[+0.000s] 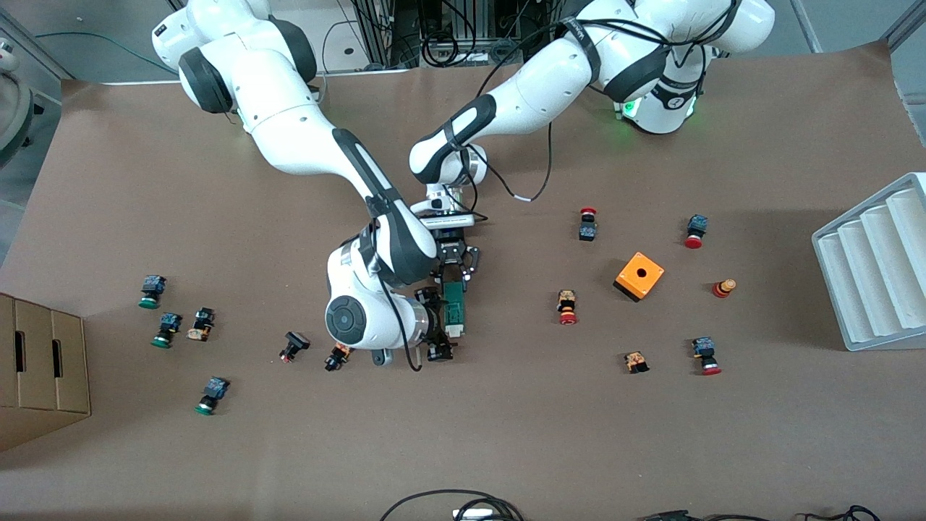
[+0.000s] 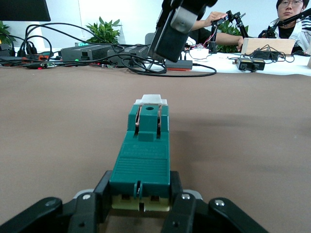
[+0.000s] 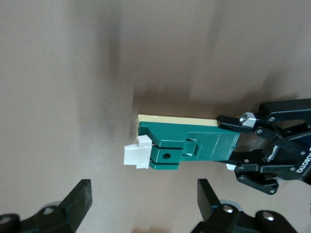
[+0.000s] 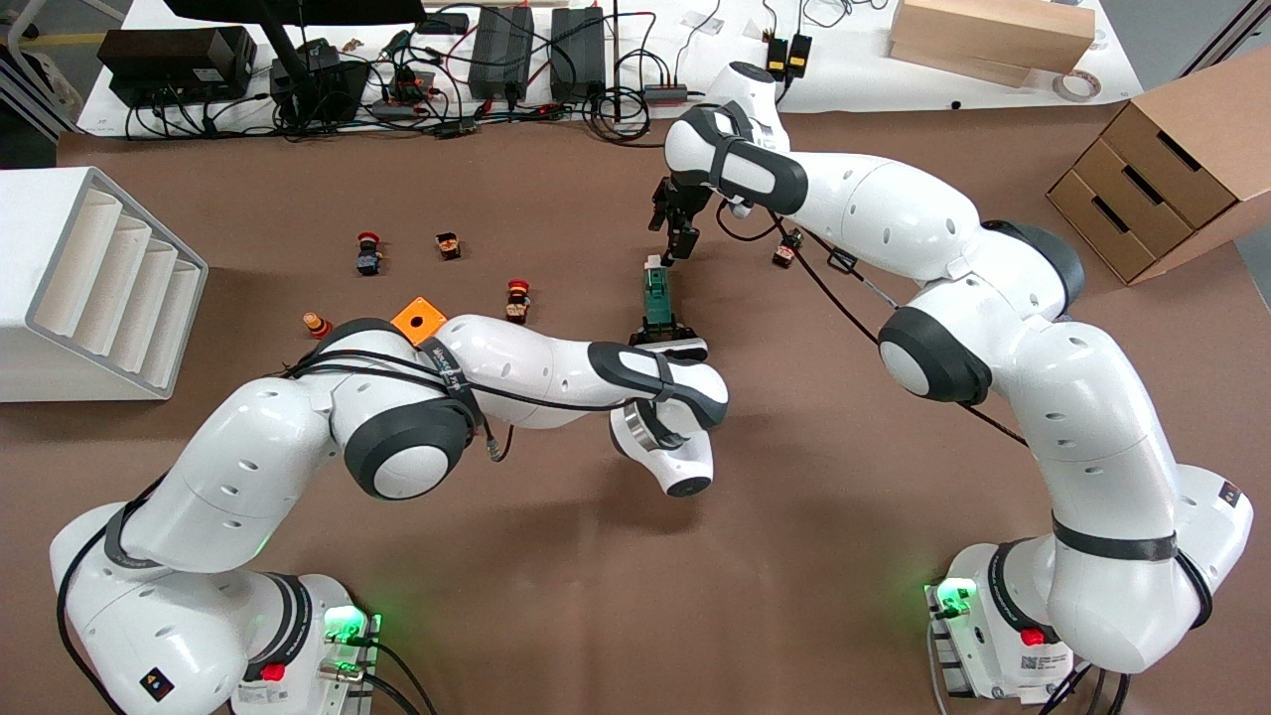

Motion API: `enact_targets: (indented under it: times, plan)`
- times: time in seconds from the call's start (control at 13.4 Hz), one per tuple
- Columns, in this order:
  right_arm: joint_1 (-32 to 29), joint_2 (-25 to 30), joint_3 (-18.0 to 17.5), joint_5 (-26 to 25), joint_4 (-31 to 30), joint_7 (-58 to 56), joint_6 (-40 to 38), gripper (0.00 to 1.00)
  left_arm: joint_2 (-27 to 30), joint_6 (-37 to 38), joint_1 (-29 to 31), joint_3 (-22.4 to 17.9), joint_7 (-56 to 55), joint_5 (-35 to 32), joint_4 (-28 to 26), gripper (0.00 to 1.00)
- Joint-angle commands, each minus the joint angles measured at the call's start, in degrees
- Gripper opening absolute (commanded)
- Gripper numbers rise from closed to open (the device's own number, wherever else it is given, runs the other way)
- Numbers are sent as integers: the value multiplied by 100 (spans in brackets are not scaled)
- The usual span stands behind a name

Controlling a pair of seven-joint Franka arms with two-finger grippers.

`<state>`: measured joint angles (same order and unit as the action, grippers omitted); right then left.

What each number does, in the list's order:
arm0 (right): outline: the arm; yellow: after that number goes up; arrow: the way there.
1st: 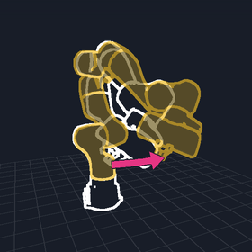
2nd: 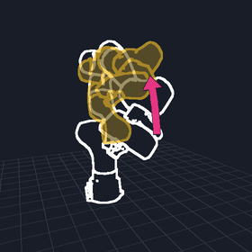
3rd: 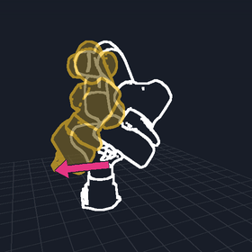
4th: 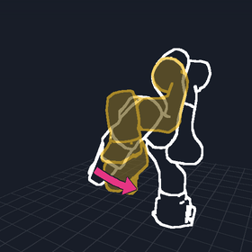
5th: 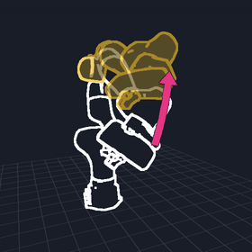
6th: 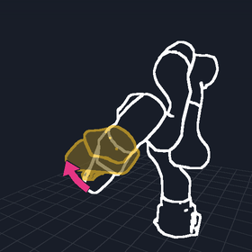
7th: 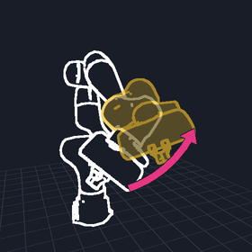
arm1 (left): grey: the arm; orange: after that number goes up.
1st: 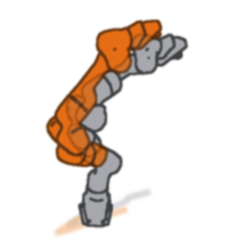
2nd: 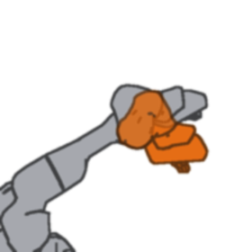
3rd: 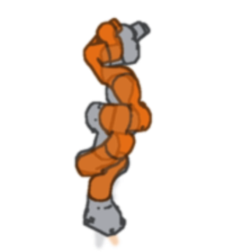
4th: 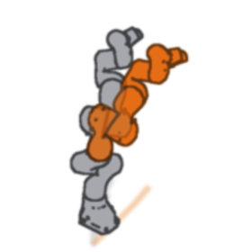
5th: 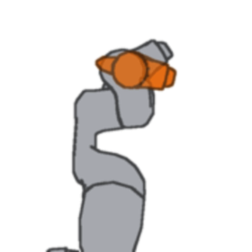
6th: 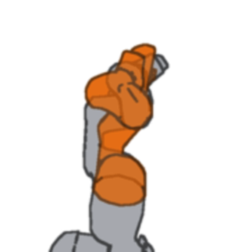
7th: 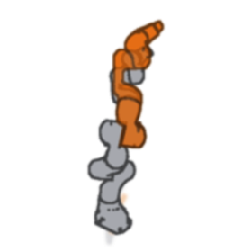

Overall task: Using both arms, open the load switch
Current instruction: 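Position the right gripper at the white lever of the switch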

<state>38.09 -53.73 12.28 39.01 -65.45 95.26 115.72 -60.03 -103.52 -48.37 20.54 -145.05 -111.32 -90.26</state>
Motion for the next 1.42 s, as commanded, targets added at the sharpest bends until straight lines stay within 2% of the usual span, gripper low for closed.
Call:
enact_targets:
  times: [0.0,0.3,0.52,0.67,0.82,1.12,1.2,1.27,1.35]
  plan:
    - [-126,-356,-24,238,489,107,-15,95,-106,-11,-59,-41,20,23,149,49]
    - [-126,-489,-24,432,559,98,100,79,-106,-11,-59,-41,29,23,149,49]
    - [-126,-559,-33,441,559,89,109,59,-106,-11,-50,-41,38,23,149,48]
    - [-117,-551,-33,441,559,89,100,59,-106,-11,-50,-41,46,23,158,49]
    - [-117,-551,-42,441,551,107,74,53,-106,-11,-50,-41,38,23,158,49]
    - [-108,-559,-42,441,551,107,100,53,-106,-11,-50,-41,38,23,149,49]
    - [-108,-542,-42,441,551,107,74,58,-106,-11,-50,-41,38,23,158,49]
    - [-100,-472,-33,441,516,98,56,84,-106,-11,-50,-41,38,23,158,48]
    - [-100,-367,-16,441,472,72,65,100,-106,-11,-50,-41,29,23,149,49]
